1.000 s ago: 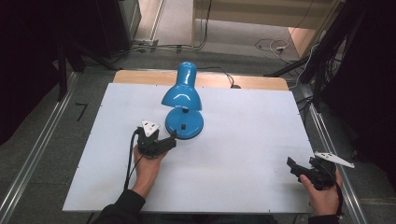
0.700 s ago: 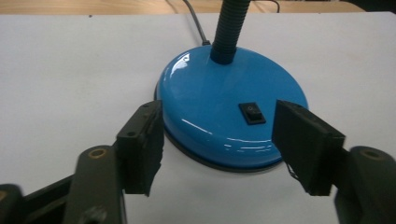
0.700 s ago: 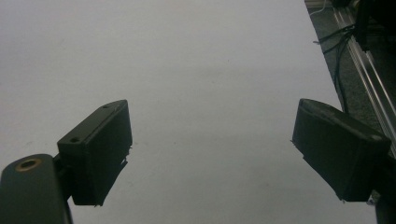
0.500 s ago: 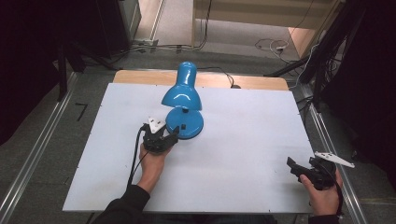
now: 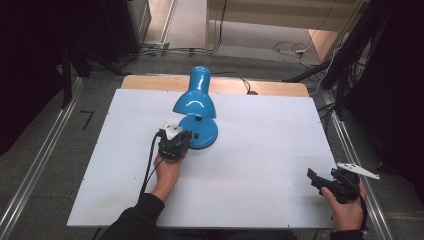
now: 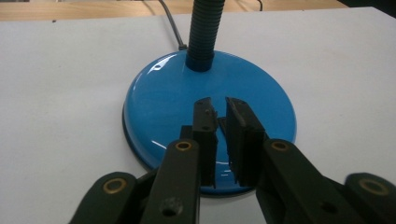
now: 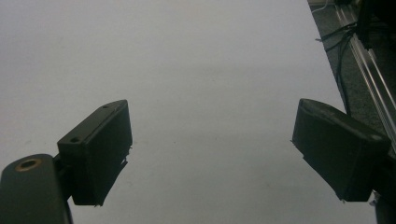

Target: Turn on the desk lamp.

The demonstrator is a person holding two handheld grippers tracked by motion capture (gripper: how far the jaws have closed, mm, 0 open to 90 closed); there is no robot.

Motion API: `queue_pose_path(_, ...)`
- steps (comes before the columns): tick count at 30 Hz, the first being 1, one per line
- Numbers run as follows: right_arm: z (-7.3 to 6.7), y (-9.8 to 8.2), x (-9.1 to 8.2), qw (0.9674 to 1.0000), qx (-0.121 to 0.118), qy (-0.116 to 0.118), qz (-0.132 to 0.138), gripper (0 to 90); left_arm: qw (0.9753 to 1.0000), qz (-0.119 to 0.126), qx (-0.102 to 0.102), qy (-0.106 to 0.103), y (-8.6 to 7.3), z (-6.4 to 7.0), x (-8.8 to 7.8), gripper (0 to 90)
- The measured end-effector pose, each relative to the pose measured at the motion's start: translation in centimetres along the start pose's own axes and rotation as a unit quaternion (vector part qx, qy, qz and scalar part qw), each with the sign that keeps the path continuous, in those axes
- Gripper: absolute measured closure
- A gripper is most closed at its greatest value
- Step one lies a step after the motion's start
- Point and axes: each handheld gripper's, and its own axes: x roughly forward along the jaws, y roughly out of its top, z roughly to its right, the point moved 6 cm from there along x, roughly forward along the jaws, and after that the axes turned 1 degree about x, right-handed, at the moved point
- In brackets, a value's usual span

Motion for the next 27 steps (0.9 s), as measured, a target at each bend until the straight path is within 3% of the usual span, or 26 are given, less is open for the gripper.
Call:
queue_pose_path(4, 0.0, 0.0, 0.1, 1.0, -0.003, 0.0, 0.001, 10.7, 1.0, -0.001, -0.001, -0.004, 0.0, 0.1, 0.3, 89.8)
queue_pose_path(12, 0.0, 0.0, 0.1, 1.0, 0.0, 0.001, -0.001, 10.7, 1.0, -0.002, -0.006, -0.007, 0.2, 0.2, 1.0, 90.0)
queue_pose_path(15, 0.0, 0.0, 0.1, 1.0, -0.001, 0.0, -0.001, 10.7, 0.9999, 0.0, 0.006, -0.009, 0.4, 0.4, 1.1, 90.0)
queue_pose_path(27, 0.0, 0.0, 0.2, 1.0, 0.0, 0.002, -0.003, 10.7, 0.9999, -0.007, -0.008, -0.013, 0.1, 0.5, 2.0, 90.0)
